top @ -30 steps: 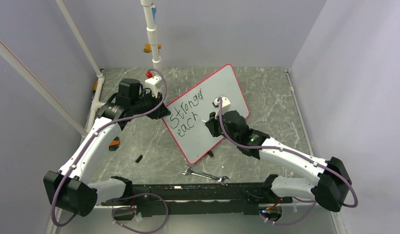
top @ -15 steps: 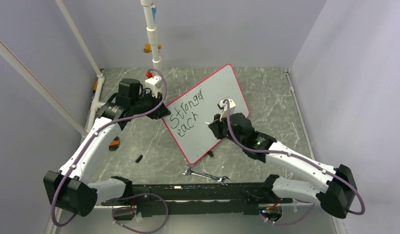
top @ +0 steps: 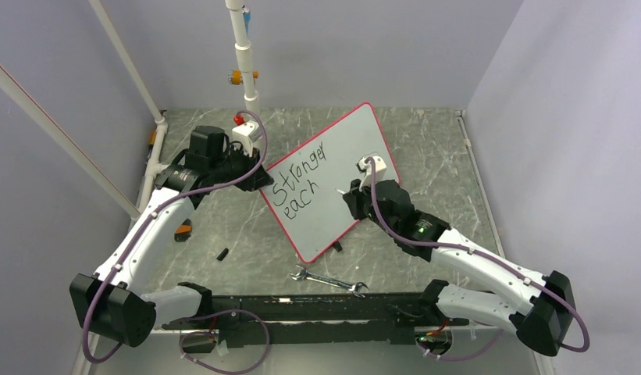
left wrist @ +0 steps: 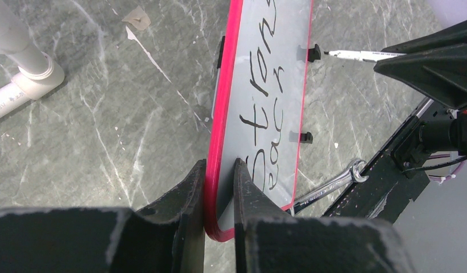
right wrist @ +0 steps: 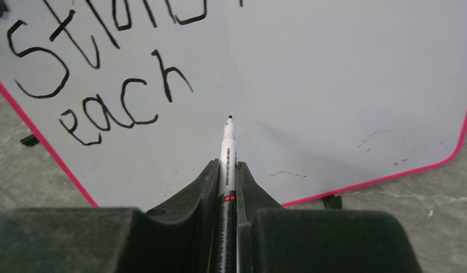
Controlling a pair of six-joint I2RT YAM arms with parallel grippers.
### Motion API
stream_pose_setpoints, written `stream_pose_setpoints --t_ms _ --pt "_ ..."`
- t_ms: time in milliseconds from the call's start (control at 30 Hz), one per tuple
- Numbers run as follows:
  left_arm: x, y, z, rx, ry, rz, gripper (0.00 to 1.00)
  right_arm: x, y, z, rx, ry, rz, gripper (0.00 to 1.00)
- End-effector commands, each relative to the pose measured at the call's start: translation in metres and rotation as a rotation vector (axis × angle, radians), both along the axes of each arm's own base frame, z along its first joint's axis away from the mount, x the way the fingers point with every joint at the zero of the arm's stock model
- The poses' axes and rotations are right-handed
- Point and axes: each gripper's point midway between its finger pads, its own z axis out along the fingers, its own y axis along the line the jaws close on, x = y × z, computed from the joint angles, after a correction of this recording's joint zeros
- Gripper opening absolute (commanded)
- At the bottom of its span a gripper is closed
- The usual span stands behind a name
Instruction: Write a sentence on the whiteboard
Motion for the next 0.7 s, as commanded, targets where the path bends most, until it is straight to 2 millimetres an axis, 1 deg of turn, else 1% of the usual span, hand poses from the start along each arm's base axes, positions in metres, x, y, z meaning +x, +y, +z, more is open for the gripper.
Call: stream_pose_setpoints --t_ms 0,333,533,667 --pt "0.027 0.030 0.006 0.143 -0.148 0.098 0.00 0.013 -0.012 0.031 0.025 -0.071 -0.056 0.00" --pt "0.028 0.029 0.003 0.147 -0.139 0.096 0.00 0.027 -0.029 0.030 0.049 -0.071 -0.092 0.00" --pt "0.029 0.030 0.001 0.151 -0.133 0.098 0.00 0.031 -0.032 0.027 0.101 -0.059 -0.069 0.00" --pt "0.029 0.030 0.000 0.153 -0.131 0.097 0.00 0.033 -0.030 0.026 0.144 -0.051 -0.036 0.00"
